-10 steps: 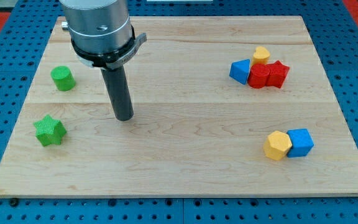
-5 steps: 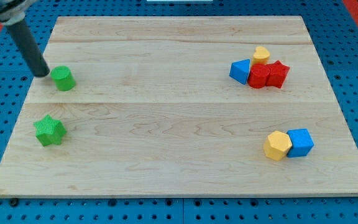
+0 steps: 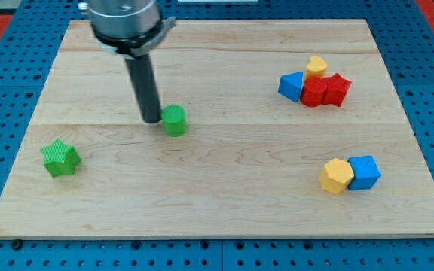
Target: Push green circle closer to the yellow hexagon
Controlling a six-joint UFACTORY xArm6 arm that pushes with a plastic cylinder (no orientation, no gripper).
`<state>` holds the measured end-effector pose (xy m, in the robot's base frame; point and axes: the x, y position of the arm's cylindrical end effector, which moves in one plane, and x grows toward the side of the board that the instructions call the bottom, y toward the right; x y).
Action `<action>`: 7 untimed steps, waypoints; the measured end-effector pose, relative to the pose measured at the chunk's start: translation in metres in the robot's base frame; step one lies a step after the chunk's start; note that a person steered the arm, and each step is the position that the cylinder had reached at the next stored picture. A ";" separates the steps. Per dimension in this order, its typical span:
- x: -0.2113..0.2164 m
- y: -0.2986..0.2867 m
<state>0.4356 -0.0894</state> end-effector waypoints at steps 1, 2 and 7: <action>0.014 0.055; 0.042 0.117; 0.047 0.206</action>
<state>0.4830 0.1161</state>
